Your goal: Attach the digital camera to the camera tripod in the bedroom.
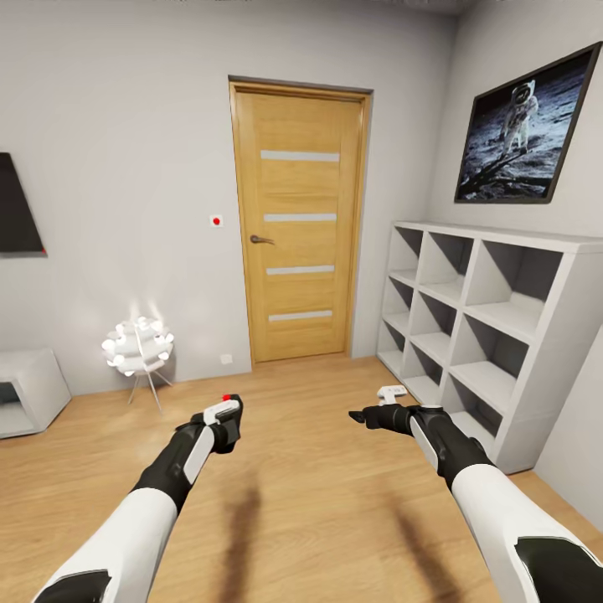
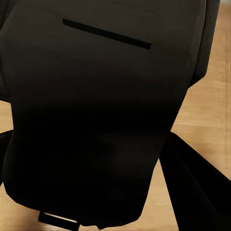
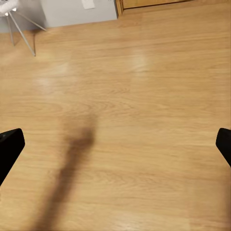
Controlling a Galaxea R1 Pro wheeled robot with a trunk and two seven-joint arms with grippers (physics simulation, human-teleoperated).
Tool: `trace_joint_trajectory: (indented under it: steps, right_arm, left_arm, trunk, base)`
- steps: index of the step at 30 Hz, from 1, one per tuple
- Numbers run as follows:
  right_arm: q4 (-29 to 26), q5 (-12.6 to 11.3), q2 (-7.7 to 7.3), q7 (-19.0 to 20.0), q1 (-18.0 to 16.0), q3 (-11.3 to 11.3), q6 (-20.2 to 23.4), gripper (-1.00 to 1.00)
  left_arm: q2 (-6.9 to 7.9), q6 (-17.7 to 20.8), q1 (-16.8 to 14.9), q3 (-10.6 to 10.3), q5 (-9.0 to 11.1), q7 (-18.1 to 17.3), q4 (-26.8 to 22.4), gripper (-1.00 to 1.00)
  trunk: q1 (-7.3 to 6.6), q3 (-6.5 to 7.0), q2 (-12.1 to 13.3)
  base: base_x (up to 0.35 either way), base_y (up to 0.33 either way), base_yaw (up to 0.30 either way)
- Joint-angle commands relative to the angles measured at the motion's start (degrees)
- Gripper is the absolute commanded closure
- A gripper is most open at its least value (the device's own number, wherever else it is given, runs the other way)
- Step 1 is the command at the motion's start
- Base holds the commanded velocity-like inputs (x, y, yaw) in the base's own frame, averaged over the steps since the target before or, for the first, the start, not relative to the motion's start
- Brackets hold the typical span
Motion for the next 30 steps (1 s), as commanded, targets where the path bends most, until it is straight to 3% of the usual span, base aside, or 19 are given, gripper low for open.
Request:
trace_joint_trajectory:
  steps: [1,30]
  right_arm:
    - [-0.10,0.19,-0.03,0.22,-0.02,0.03,0.29,-1.00]
    - [-0.10,0.08,0.06,0.14,-0.02,-0.21,1.05,-1.00]
  left_arm:
    - [-0.10,0.27,-0.03,0.18,0.53,0.31,-0.11,1.00]
    - [-0.20,0.01,-0.03,0.18,0.53,0.17,-0.11,1.00]
  trunk:
    - [-0.23,0.12,0.38]
    - [-6.60,5.32,12.01]
  base:
    - [0.000,0.000,0.000]
    - [0.000,0.000,0.000]
